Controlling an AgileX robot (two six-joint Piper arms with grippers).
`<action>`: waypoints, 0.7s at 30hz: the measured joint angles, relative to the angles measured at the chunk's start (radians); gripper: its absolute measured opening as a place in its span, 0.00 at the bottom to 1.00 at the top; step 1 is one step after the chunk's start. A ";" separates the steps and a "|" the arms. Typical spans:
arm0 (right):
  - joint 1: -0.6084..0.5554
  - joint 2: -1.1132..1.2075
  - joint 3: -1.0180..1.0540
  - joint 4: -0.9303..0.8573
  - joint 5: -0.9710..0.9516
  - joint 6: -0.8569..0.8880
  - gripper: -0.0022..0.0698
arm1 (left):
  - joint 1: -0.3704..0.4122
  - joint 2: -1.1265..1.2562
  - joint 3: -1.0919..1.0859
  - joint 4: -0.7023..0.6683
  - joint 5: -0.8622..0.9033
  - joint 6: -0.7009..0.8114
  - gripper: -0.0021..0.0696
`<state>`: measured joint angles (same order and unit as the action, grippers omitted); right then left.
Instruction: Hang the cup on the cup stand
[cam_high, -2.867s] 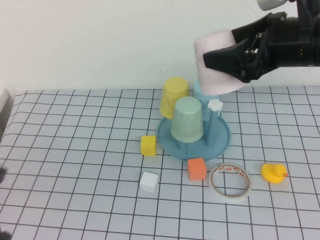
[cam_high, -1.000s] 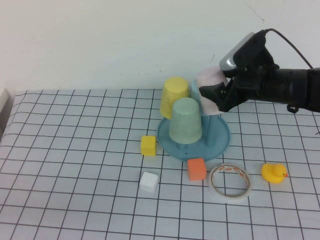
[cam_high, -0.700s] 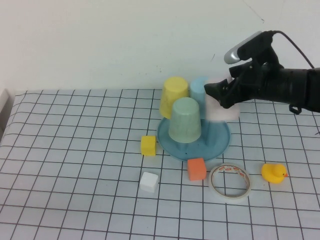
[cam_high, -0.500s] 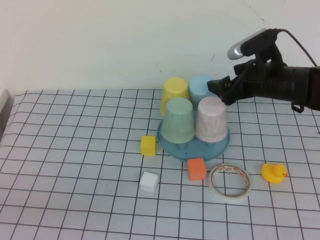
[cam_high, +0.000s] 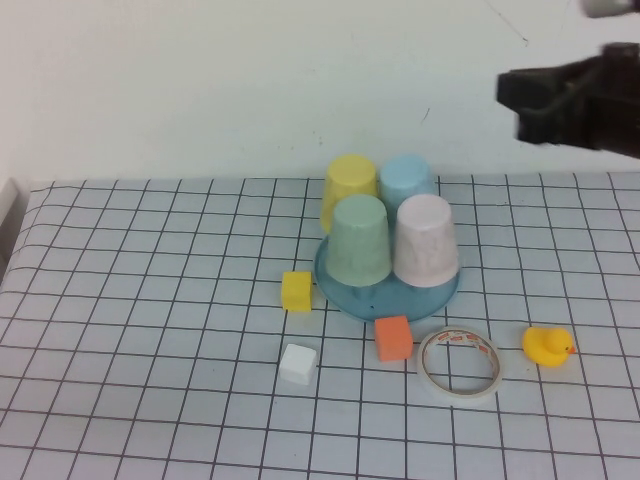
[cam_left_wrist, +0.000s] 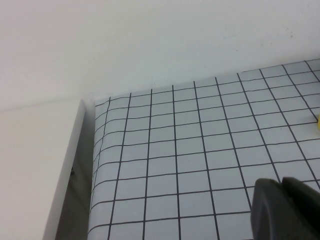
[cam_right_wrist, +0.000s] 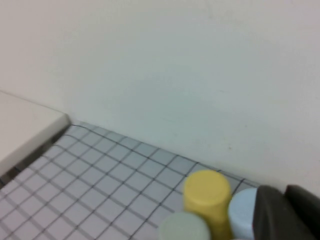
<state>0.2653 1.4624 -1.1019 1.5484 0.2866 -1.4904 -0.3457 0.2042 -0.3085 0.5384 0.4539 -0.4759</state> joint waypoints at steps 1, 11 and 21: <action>0.000 -0.044 0.035 0.000 0.011 0.002 0.08 | 0.000 0.000 0.000 0.000 0.000 0.000 0.03; 0.000 -0.634 0.420 0.000 0.069 0.006 0.03 | 0.000 0.000 0.000 0.000 0.000 0.000 0.03; 0.000 -1.014 0.647 0.000 0.067 0.008 0.03 | 0.000 0.000 0.001 0.000 0.000 0.000 0.03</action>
<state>0.2653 0.4489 -0.4550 1.5484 0.3538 -1.4820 -0.3457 0.2042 -0.3070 0.5384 0.4539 -0.4759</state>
